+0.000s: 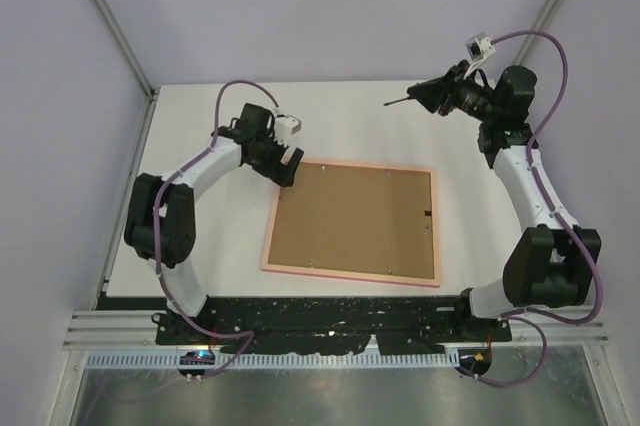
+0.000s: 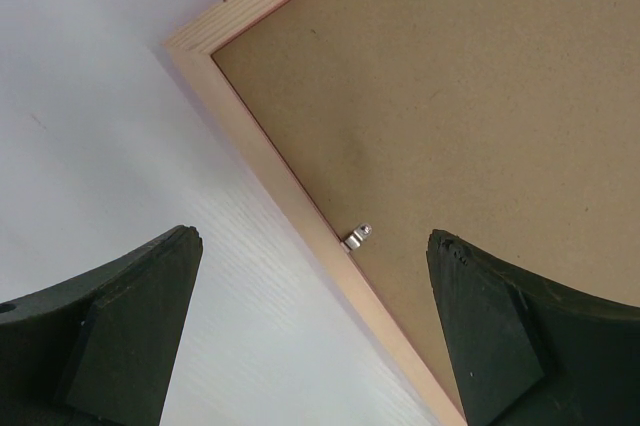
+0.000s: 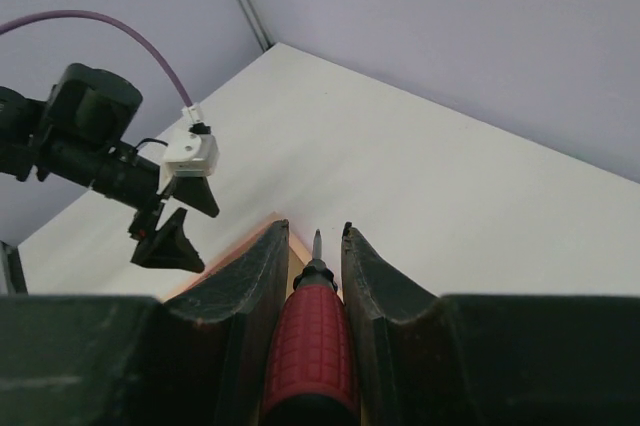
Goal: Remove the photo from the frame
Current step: Release the photo frame item from the photo frame.
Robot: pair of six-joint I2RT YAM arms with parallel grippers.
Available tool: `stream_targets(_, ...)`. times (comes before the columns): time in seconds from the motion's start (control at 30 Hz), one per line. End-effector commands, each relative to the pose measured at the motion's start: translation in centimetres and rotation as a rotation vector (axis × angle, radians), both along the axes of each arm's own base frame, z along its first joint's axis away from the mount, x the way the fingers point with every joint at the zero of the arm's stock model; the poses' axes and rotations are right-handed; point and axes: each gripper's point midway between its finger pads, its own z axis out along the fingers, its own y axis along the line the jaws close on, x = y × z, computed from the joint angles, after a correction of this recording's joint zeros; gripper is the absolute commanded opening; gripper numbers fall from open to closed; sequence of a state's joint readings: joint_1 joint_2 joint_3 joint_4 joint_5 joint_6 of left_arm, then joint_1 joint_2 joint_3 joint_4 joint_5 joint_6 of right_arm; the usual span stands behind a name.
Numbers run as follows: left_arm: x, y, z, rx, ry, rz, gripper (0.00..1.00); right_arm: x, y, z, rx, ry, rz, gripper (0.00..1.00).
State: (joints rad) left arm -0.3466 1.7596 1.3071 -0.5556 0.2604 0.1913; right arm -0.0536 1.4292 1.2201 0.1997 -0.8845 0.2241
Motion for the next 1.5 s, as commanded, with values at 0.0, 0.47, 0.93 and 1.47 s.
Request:
stream_targets(0.0,2.8,-0.4,0.7,-0.018,-0.017,0.087,1.0,-0.1,1.4,-0.5,0.155,0.098,0.076,0.08)
stream_targets(0.47,3.9,-0.6,0.3,-0.077,-0.038,0.218,0.83,3.9,0.6,-8.2,0.095,0.272,-0.104,0.08)
stream_targets(0.93,3.1,-1.3,-1.9,-0.104,0.036,0.216,0.75,4.3,0.7,-10.1,-0.295,0.166,-0.224,0.08)
stream_targets(1.47,3.1,0.0,-4.6,-0.045,0.103,0.395,0.65,1.0,2.7,-9.0,-0.339,0.058,-0.171,0.08)
